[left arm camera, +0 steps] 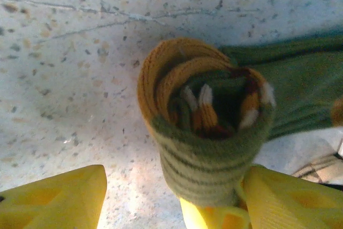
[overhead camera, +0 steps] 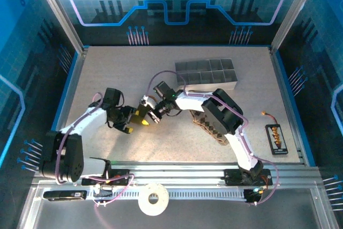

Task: Roll the socks

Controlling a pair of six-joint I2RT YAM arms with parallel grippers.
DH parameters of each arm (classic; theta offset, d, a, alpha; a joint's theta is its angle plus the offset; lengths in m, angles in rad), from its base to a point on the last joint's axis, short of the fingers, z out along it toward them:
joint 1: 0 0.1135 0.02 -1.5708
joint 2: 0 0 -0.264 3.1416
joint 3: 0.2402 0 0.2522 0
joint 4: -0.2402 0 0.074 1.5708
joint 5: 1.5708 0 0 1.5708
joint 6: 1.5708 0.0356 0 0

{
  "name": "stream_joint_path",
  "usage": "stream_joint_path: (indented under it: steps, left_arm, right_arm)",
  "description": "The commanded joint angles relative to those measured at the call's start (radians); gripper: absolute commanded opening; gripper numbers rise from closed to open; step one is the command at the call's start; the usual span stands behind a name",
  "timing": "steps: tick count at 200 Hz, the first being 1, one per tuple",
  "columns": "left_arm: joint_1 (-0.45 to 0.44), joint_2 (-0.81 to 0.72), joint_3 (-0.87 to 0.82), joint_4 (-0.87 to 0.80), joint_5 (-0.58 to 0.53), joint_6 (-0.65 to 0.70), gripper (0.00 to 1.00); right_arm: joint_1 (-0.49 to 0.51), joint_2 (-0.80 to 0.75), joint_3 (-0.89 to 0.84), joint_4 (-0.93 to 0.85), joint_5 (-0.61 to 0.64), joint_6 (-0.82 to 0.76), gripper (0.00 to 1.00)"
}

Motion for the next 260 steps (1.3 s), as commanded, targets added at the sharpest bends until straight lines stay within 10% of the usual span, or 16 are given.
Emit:
stream_joint_path:
  steps: [1, 61, 102, 144, 195, 260]
  left_arm:
    - [-0.016, 0.071, 0.008, 0.021, 0.007, 0.025, 0.61]
    - [-0.067, 0.205, 0.044, -0.126, -0.040, 0.075, 0.07]
    - [-0.092, 0.186, 0.046, -0.209, -0.055, 0.039, 0.04]
    - [-0.108, 0.199, 0.080, -0.252, -0.060, 0.025, 0.03]
    - [-0.112, 0.215, 0.108, -0.273, -0.065, 0.036, 0.04]
    - [-0.112, 0.178, 0.122, -0.283, -0.056, 0.034, 0.13]
  right_arm:
    - [-0.009, 0.084, -0.025, -0.162, 0.037, 0.057, 0.00]
    - [0.025, -0.099, -0.166, 0.001, 0.229, -0.073, 0.26]
    - [0.166, -0.448, -0.544, 0.534, 0.686, -0.361, 0.70]
    - [0.333, -0.459, -0.597, 0.571, 1.005, -0.614, 0.72]
    - [0.387, -0.300, -0.472, 0.494, 1.142, -0.725, 0.62]
    - [0.373, -0.248, -0.397, 0.338, 1.128, -0.626, 0.07]
